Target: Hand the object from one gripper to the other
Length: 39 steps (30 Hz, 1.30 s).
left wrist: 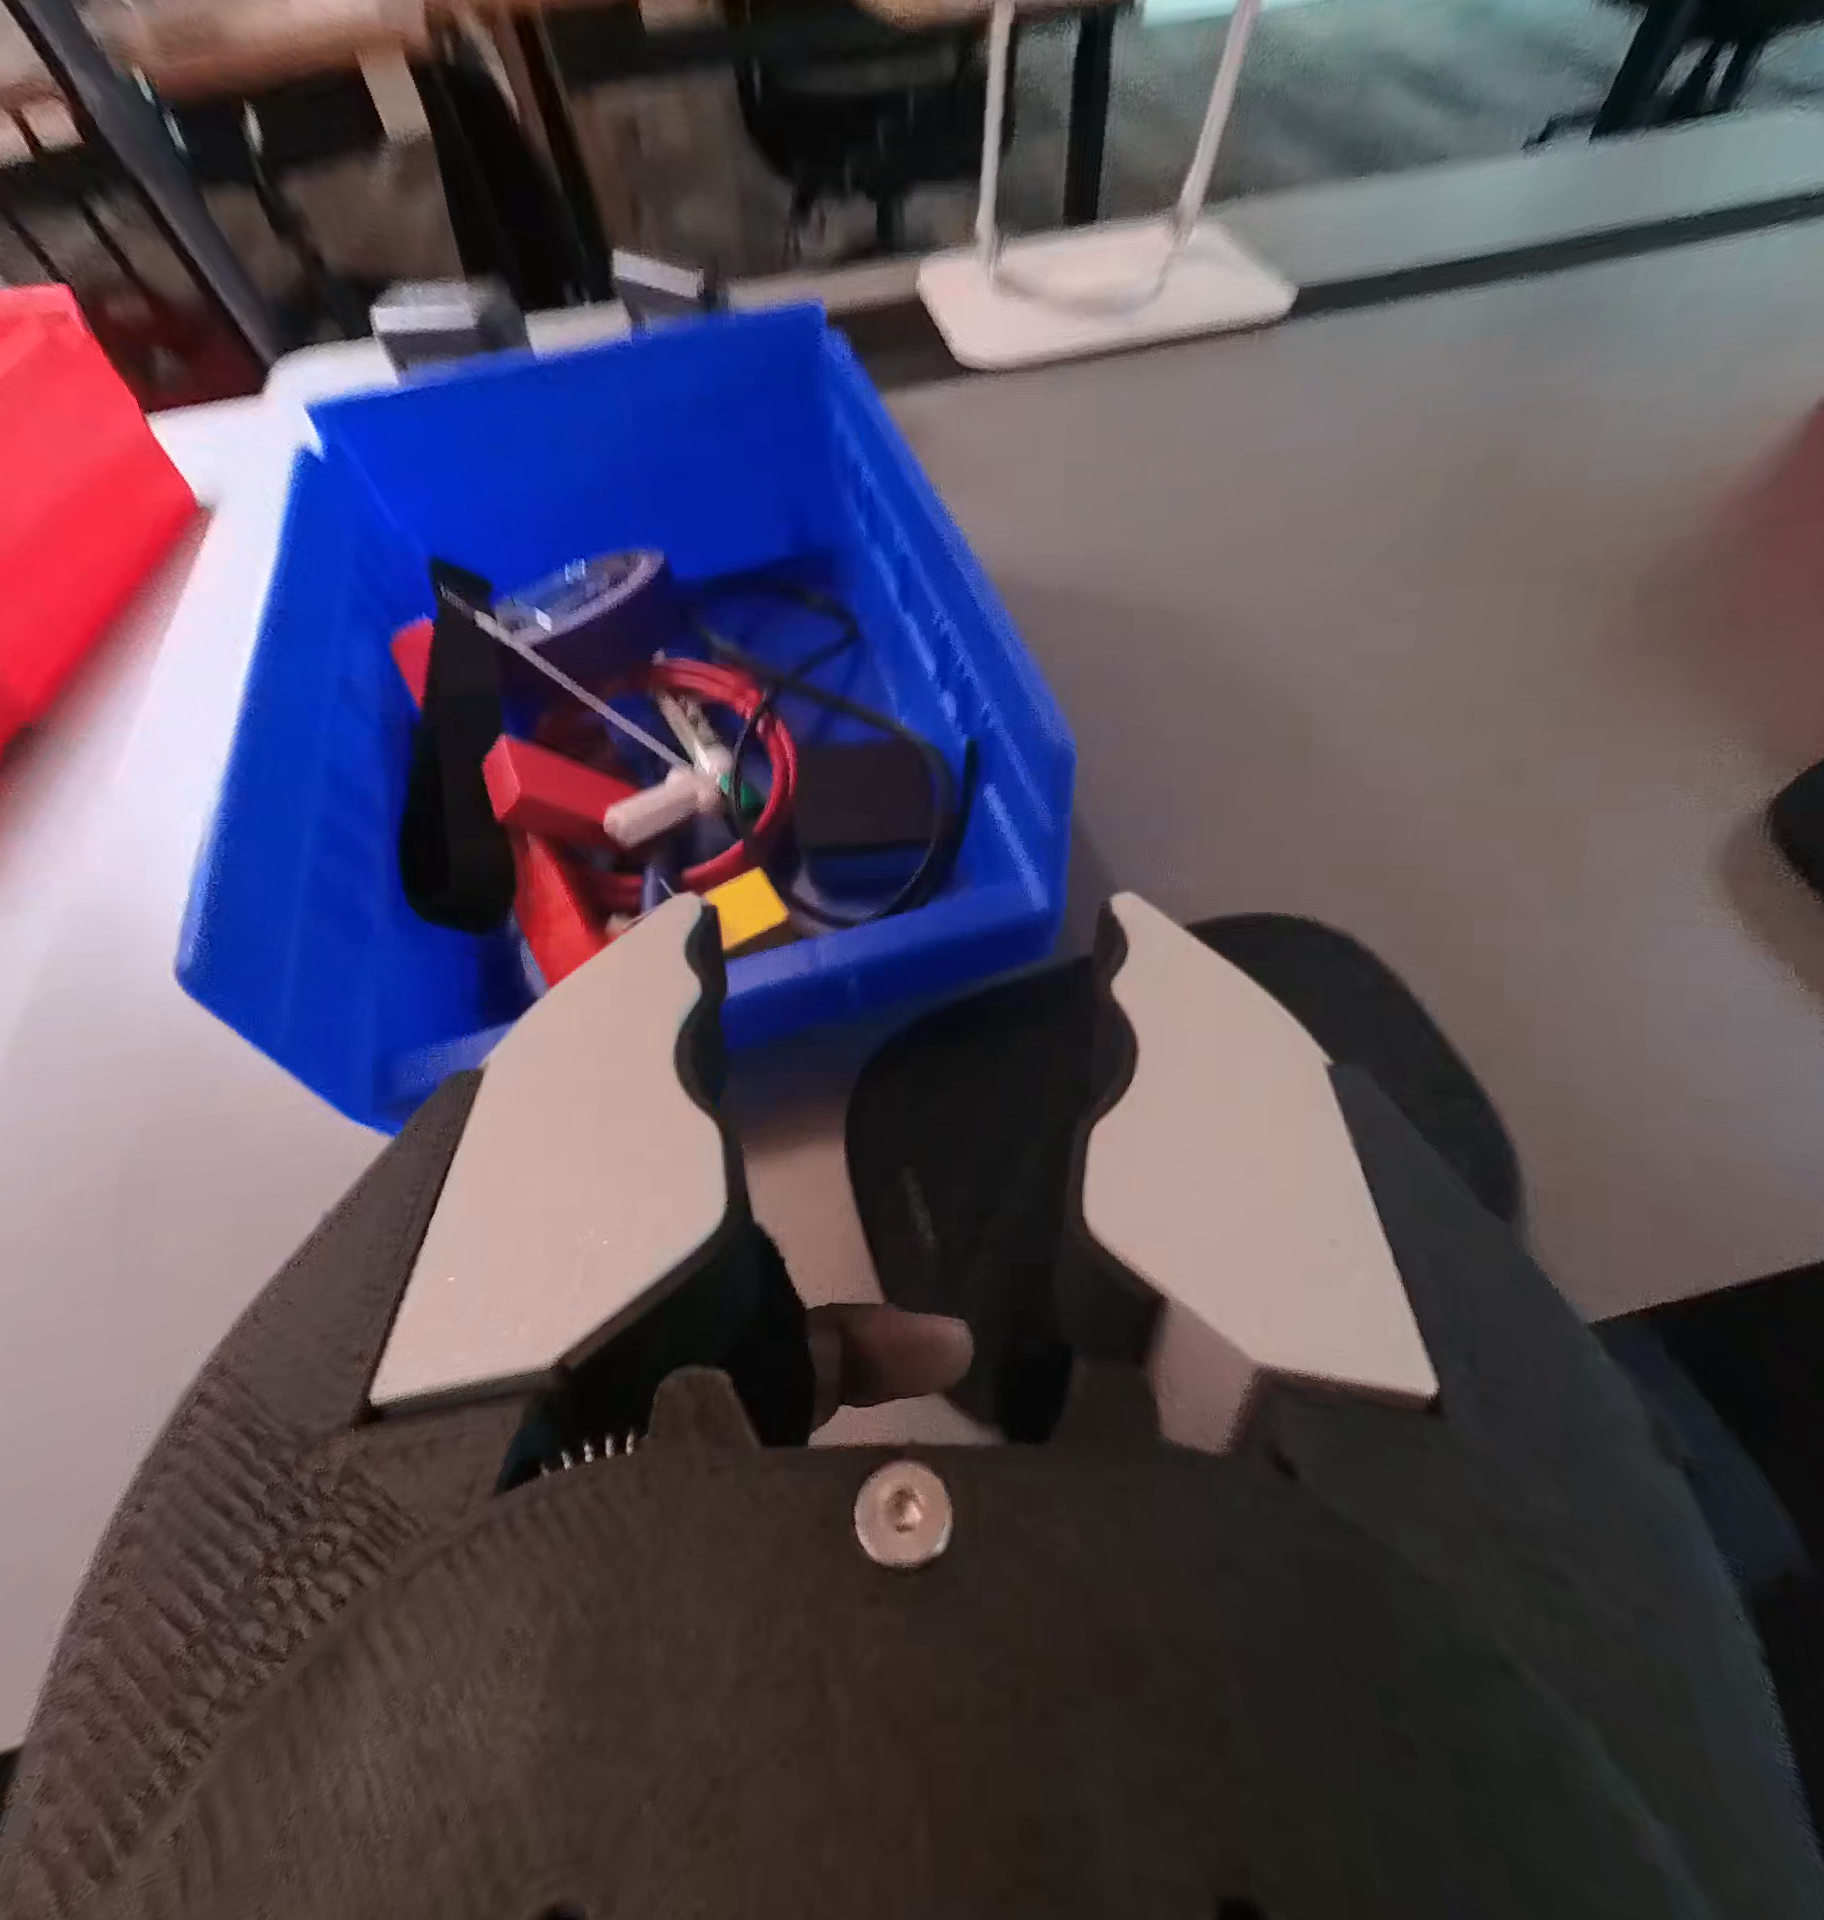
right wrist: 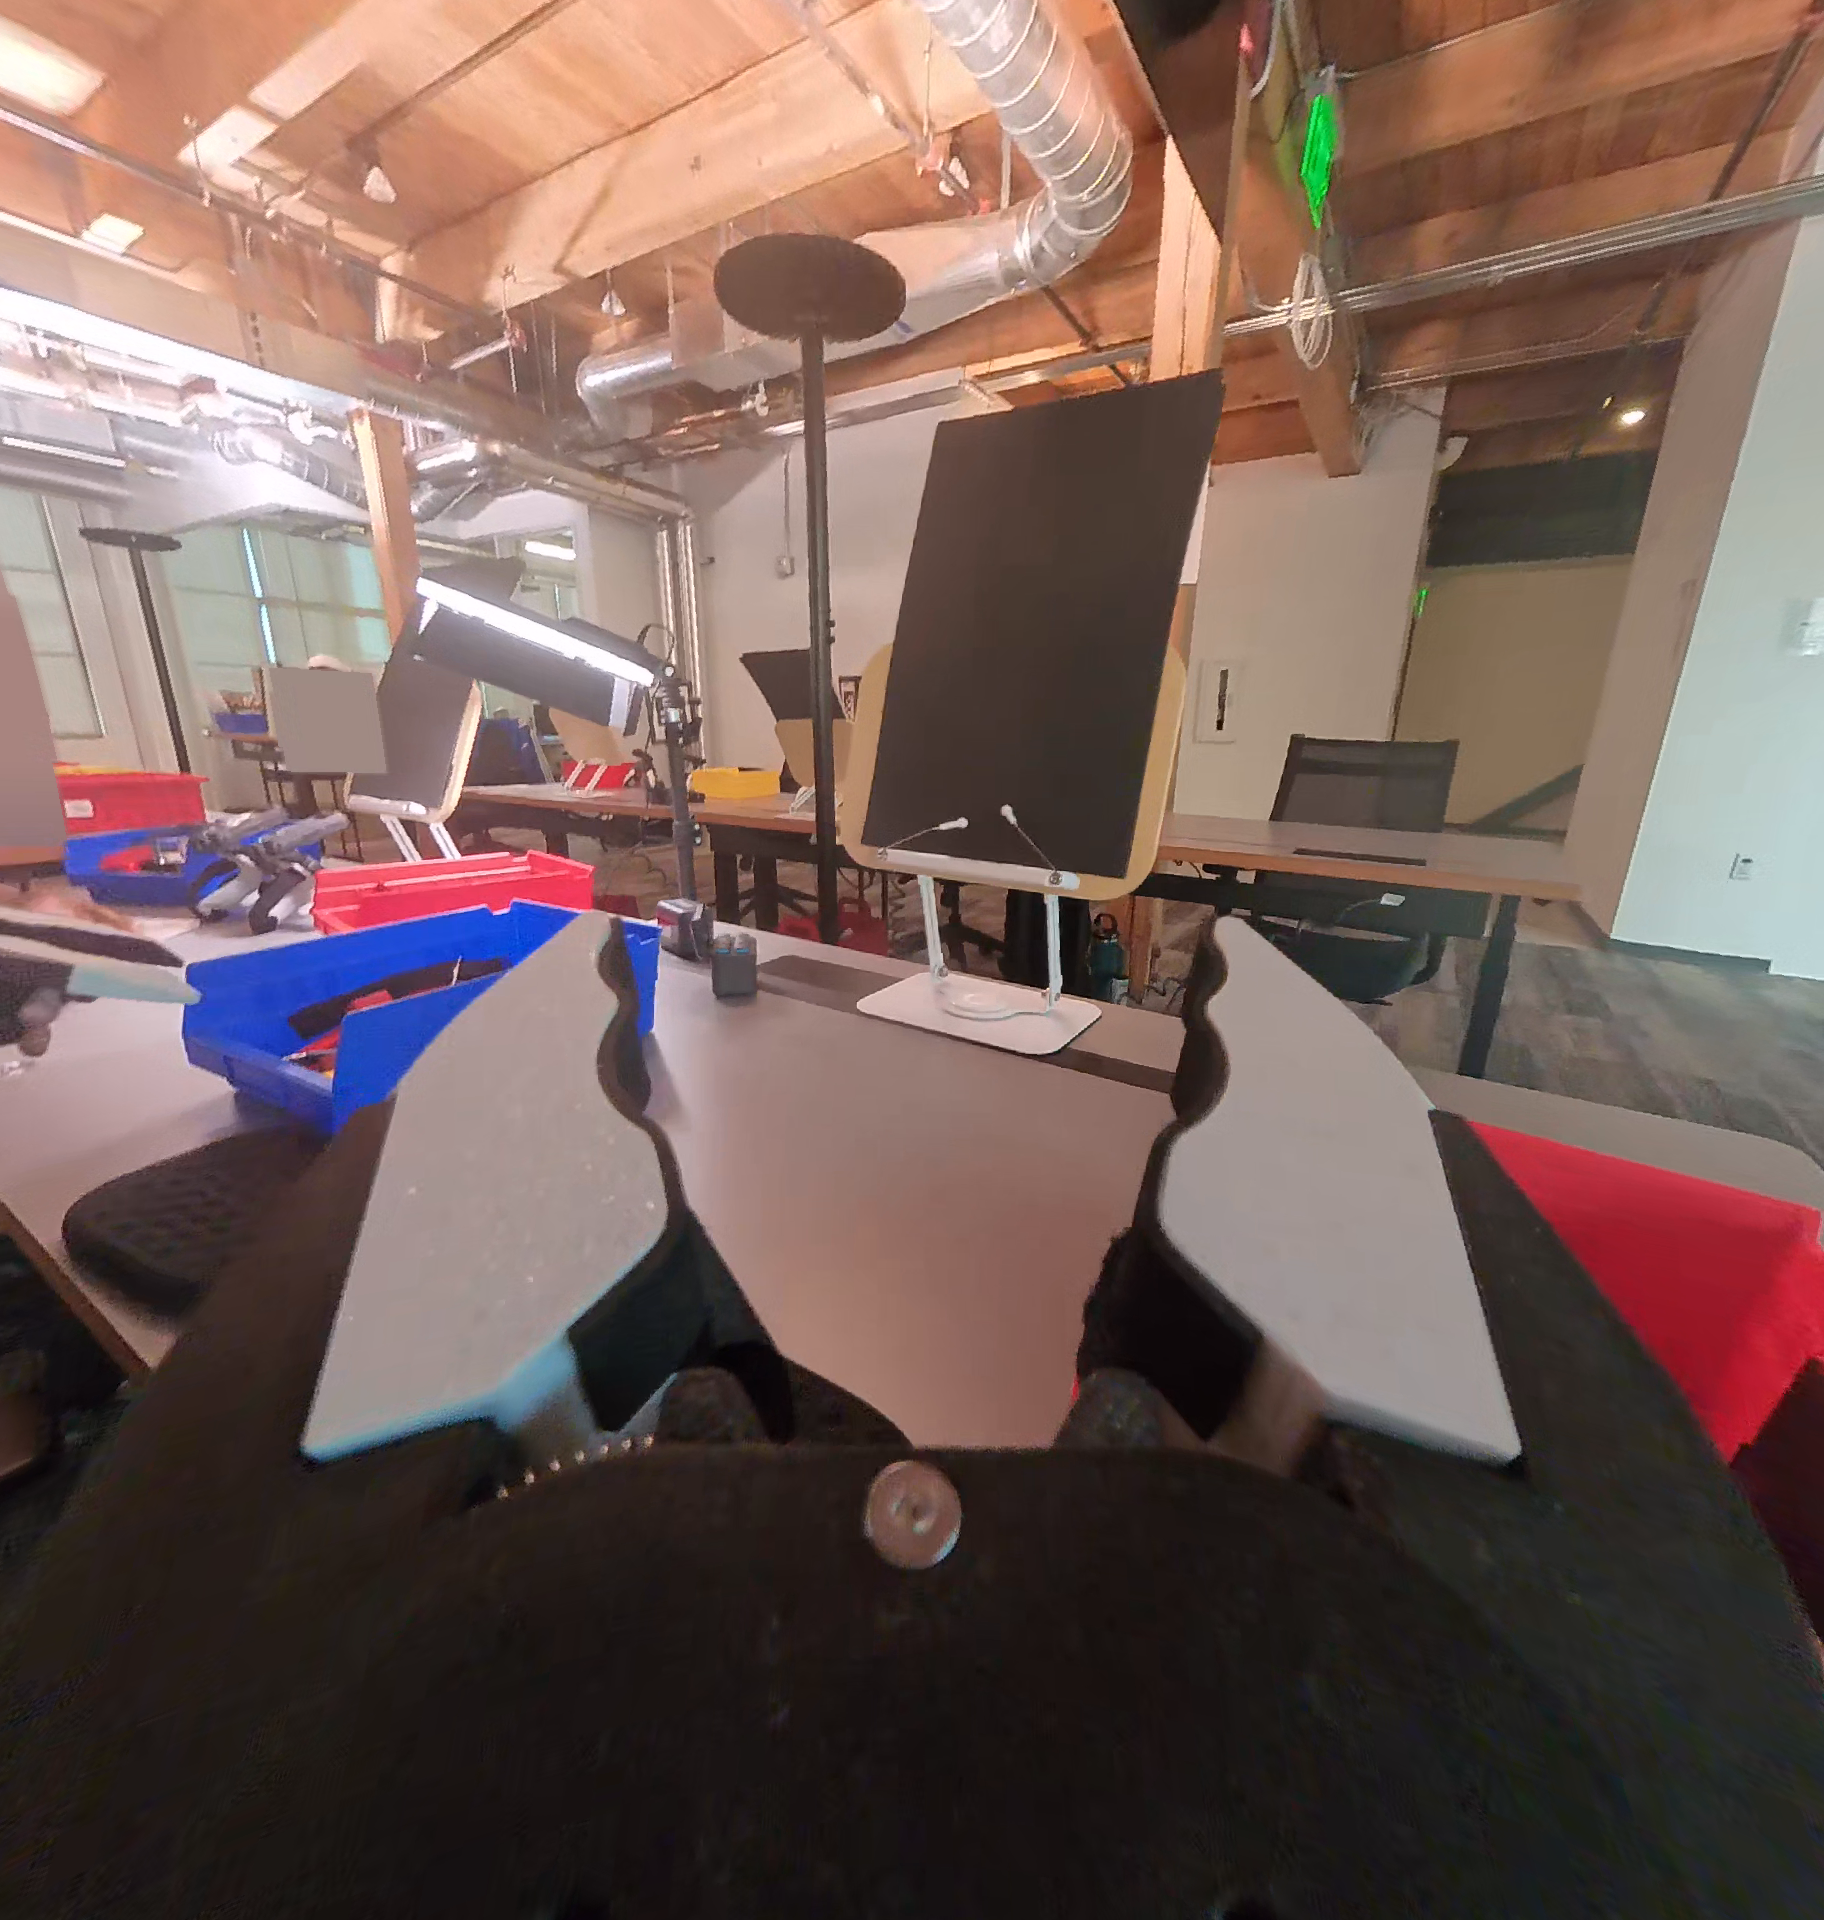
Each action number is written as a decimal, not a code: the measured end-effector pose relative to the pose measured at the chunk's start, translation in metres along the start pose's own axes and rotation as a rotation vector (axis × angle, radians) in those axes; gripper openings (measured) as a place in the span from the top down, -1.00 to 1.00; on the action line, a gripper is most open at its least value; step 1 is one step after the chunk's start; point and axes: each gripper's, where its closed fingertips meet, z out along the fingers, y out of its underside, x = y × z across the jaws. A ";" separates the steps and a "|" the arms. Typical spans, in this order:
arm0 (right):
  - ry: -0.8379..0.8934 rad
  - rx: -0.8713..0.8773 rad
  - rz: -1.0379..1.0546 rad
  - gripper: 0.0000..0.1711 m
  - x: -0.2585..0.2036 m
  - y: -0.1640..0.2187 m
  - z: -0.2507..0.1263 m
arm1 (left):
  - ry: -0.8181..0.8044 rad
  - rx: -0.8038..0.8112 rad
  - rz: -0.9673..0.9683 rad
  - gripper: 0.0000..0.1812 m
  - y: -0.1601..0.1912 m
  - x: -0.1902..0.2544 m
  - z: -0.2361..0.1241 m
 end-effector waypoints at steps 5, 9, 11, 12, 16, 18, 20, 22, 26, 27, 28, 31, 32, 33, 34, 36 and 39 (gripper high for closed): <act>-0.016 -0.026 -0.063 -0.14 -0.008 -0.001 -0.004 | -0.004 -0.214 -0.037 0.45 0.019 -0.034 0.040; -0.025 -0.036 -0.092 -0.12 -0.010 -0.001 -0.005 | -0.028 -0.373 -0.012 0.48 0.030 -0.063 0.075; -0.027 -0.037 -0.091 -0.12 -0.010 0.000 -0.004 | -0.028 -0.417 0.064 0.50 0.031 -0.072 0.092; -0.031 -0.038 -0.087 -0.11 -0.011 0.000 -0.004 | -0.012 -0.443 0.114 0.49 0.033 -0.074 0.098; -0.039 -0.030 -0.087 -0.10 -0.012 0.000 -0.004 | 0.095 -0.465 0.261 0.51 0.031 -0.072 0.116; -0.043 -0.019 -0.088 -0.09 -0.013 -0.002 -0.003 | 0.116 -0.460 0.346 0.51 0.029 -0.075 0.123; -0.053 -0.012 -0.087 -0.08 -0.016 -0.003 -0.003 | 0.134 -0.480 0.392 0.52 0.031 -0.077 0.129; -0.060 -0.012 -0.090 -0.07 -0.018 -0.003 -0.003 | 0.087 -0.537 0.447 0.54 0.038 -0.090 0.133; -0.064 -0.008 -0.100 -0.06 -0.019 -0.003 -0.003 | 0.068 -0.556 0.472 0.64 0.043 -0.099 0.142; -0.067 -0.007 -0.099 -0.06 -0.020 -0.003 -0.003 | 0.073 -0.556 0.460 0.67 0.044 -0.098 0.143; -0.068 -0.007 -0.099 -0.06 -0.020 -0.003 -0.002 | 0.075 -0.558 0.455 0.71 0.045 -0.098 0.144; -0.068 -0.010 -0.104 -0.05 -0.020 -0.002 -0.002 | 0.078 -0.563 0.439 0.85 0.048 -0.094 0.144; -0.068 -0.011 -0.105 -0.05 -0.020 -0.002 -0.002 | 0.072 -0.548 0.424 0.85 0.045 -0.093 0.143; -0.068 -0.011 -0.107 -0.05 -0.020 -0.002 -0.002 | 0.071 -0.517 0.416 0.85 0.041 -0.091 0.141; -0.067 -0.010 -0.108 -0.05 -0.020 -0.003 -0.003 | 0.051 -0.473 0.415 0.85 0.034 -0.089 0.139; -0.069 -0.006 -0.103 -0.04 -0.021 -0.003 -0.002 | -0.026 -0.375 0.435 0.85 0.016 -0.087 0.131; -0.087 0.001 -0.087 -0.02 -0.027 -0.004 0.000 | -0.132 -0.188 0.474 0.85 -0.019 -0.067 0.111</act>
